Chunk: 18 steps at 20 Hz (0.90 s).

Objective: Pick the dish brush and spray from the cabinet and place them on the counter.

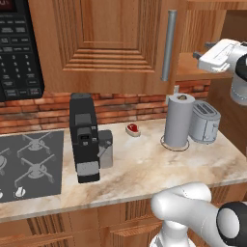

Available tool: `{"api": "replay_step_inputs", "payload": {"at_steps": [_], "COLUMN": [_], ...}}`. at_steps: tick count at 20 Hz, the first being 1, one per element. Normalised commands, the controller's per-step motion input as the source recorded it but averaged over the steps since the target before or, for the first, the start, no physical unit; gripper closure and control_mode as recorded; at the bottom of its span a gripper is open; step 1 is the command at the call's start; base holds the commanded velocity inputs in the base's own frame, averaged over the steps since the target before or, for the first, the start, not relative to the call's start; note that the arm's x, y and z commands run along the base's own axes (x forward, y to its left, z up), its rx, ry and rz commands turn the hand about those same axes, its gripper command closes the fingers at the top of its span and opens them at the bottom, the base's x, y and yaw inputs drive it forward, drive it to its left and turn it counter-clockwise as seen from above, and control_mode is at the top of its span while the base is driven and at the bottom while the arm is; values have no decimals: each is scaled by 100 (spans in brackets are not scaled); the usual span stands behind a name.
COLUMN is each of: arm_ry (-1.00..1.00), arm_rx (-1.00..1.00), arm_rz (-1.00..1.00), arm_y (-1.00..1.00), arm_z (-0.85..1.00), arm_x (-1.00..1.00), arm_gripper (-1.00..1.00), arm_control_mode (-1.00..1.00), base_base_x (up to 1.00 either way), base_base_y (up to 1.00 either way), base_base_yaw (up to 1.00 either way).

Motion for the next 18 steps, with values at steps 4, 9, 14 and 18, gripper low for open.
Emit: {"api": "replay_step_inputs", "payload": {"at_steps": [4, 9, 14, 18], "arm_ry": [7, 2, 0, 0], "arm_rx": [0, 0, 0, 0], "arm_rz": [6, 7, 8, 9], "arm_y": [9, 17, 28, 37], "arm_z": [-8, -3, 0, -1], "arm_x": [39, 30, 8, -1], "arm_gripper": [-100, -100, -100, -100], "arm_control_mode": [-100, -100, -100, -100], "base_base_x": [0, 0, 0, 0], "base_base_y": [0, 0, 0, 0], "base_base_yaw": [0, 0, 0, 0]}}
